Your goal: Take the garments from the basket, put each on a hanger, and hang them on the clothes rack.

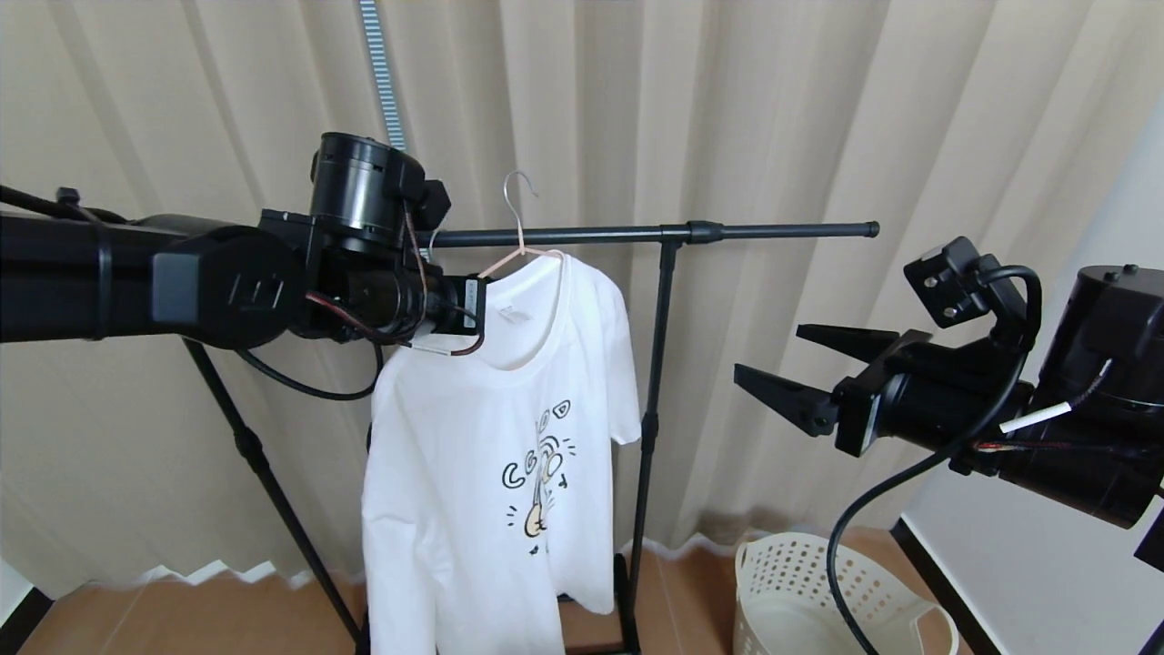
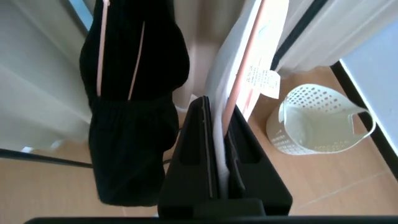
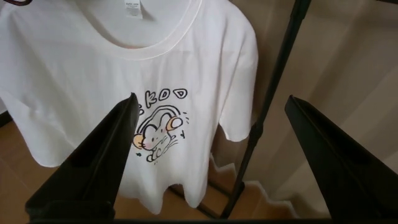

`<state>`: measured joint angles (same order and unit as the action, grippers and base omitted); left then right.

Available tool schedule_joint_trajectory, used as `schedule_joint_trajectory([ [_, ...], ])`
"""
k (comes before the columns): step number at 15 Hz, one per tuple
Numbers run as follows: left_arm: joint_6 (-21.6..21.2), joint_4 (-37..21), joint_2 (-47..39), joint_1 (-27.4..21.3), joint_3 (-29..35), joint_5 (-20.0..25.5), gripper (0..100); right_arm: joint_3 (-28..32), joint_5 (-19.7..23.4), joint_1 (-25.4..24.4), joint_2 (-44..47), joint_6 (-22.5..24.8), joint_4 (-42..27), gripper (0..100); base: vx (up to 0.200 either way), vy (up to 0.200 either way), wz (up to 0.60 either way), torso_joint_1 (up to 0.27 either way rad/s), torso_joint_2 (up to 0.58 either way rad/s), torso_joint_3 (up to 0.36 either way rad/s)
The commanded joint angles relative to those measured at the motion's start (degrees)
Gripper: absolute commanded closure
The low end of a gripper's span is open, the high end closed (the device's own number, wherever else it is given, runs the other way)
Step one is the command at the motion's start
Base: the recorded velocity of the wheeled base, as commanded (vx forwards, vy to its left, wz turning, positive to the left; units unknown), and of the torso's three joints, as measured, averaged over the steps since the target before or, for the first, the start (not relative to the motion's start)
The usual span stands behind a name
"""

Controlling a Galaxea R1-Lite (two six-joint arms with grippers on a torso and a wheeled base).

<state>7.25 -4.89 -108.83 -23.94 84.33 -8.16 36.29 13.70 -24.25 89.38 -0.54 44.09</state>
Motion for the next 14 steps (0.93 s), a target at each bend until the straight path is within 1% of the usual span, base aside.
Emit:
schedule_joint_trajectory([
  [1,0.39,-0.03,-4.03,-0.75,2.77,-0.81,100,0.01,0.01,-0.01,-0.08,0.01,0.03,0,0.000,0.000,0.00,0.000,0.00,0.000],
  [3,1.62,-0.03,-7.01,-1.02,5.58,-0.99,100,0.01,0.01,-0.01,-0.08,0.01,0.03,0,0.000,0.000,0.00,0.000,0.00,0.000],
  [4,2.41,-0.03,-8.33,-0.93,6.98,-1.78,100,0.01,0.01,0.08,-0.08,0.10,0.03,0,0.000,0.000,0.00,0.000,0.00,0.000],
  [6,2.68,0.05,-10.97,-0.67,8.39,-3.36,100,0.01,0.01,0.08,-0.08,0.10,0.03,0,0.000,0.000,0.00,0.000,0.00,0.000],
  [8,3.73,0.05,-12.20,-0.67,9.01,-3.36,100,0.10,0.01,0.08,-0.08,0.10,0.03,0,0.000,0.000,0.00,0.000,0.00,0.000],
  [14,4.26,-0.03,-13.34,-0.58,8.48,-3.36,100,0.10,0.01,0.69,0.18,0.18,0.12,0,0.000,0.000,0.00,0.000,0.00,0.000],
])
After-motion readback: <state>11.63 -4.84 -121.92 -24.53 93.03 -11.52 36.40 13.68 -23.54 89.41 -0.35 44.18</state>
